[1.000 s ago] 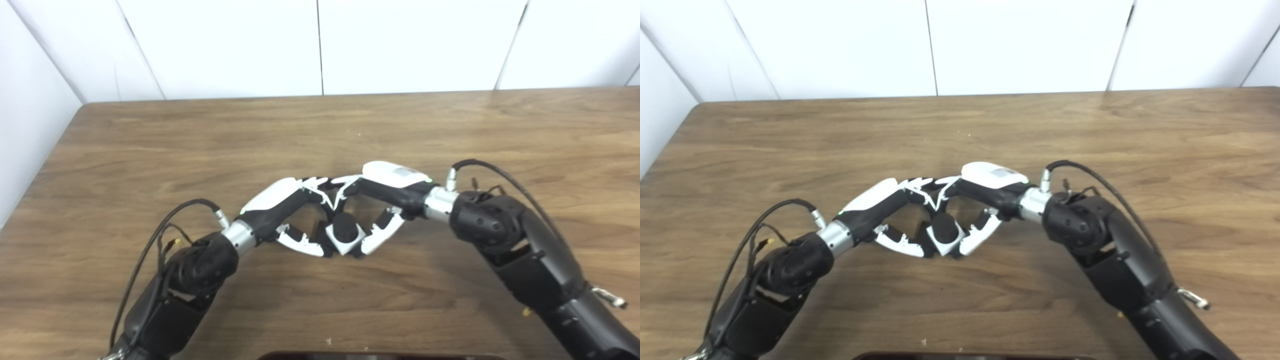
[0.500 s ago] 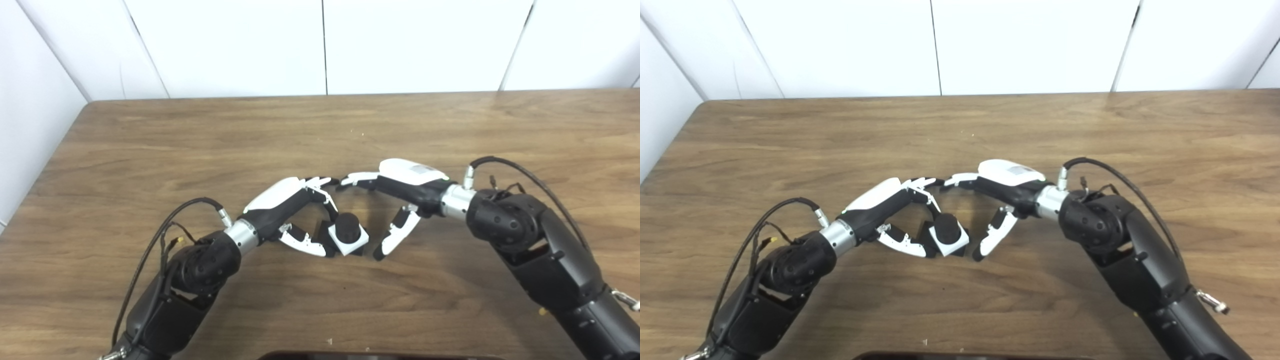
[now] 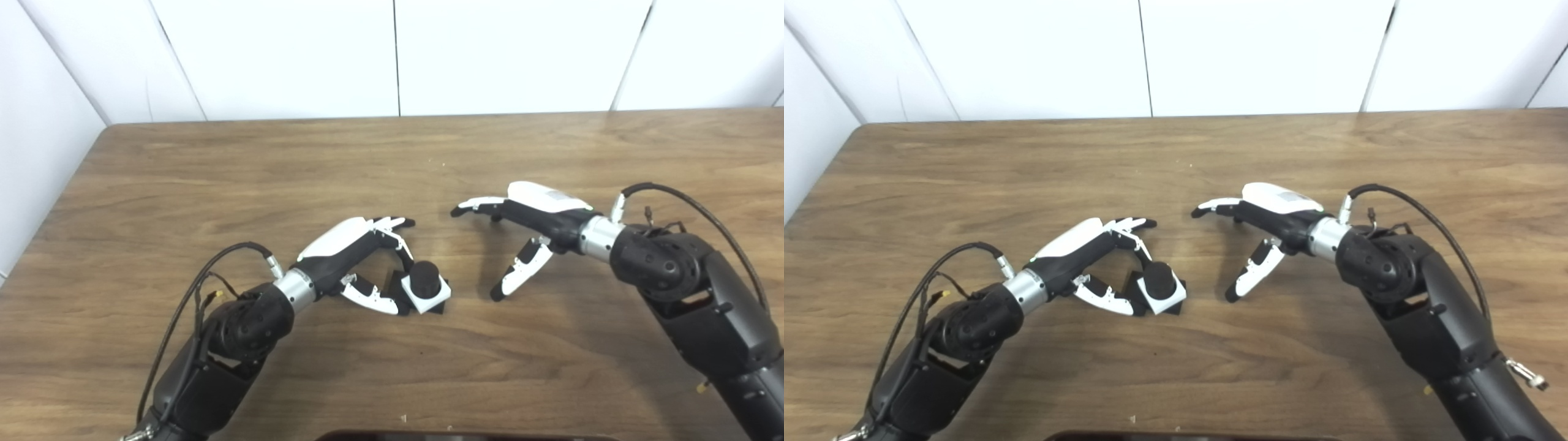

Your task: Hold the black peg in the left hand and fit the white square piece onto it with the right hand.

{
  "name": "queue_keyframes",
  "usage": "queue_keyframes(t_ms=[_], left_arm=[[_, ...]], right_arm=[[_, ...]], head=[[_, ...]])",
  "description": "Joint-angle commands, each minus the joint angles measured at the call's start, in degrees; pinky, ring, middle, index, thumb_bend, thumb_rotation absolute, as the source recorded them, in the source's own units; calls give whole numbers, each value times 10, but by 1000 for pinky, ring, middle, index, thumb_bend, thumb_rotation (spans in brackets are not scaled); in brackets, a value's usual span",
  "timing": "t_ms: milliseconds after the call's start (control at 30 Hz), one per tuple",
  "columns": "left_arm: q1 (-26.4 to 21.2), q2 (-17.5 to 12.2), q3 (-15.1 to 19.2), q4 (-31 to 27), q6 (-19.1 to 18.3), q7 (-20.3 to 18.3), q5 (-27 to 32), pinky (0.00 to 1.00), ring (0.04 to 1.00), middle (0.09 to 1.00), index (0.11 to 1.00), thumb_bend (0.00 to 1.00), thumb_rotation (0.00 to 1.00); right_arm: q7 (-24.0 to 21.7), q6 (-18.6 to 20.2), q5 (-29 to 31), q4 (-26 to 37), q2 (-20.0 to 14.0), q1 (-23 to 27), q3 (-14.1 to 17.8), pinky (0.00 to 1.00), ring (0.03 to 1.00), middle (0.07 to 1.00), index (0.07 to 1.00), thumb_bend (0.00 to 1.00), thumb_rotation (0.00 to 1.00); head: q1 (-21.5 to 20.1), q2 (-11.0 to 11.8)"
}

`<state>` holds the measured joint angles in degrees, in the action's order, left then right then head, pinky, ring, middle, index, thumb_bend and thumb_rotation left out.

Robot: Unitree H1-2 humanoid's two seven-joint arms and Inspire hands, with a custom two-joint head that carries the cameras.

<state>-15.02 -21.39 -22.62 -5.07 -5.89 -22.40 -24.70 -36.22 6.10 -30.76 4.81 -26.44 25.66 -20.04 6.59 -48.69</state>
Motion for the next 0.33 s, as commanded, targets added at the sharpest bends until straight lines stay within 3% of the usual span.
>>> queue_keyframes(t_ms=[0, 300], left_arm=[[14, -14, -12, 8, -8, -31, 0, 1000, 1000, 973, 491, 522, 74], [12, -18, -11, 17, 2, -31, 4, 1000, 1000, 972, 491, 521, 76]], right_arm=[[21, 6, 0, 1, -19, 14, 27, 799, 885, 902, 866, 884, 234], [99, -10, 19, -15, -11, -25, 91, 690, 826, 854, 807, 801, 180]], head=[[-3, 0], [-15, 5]])
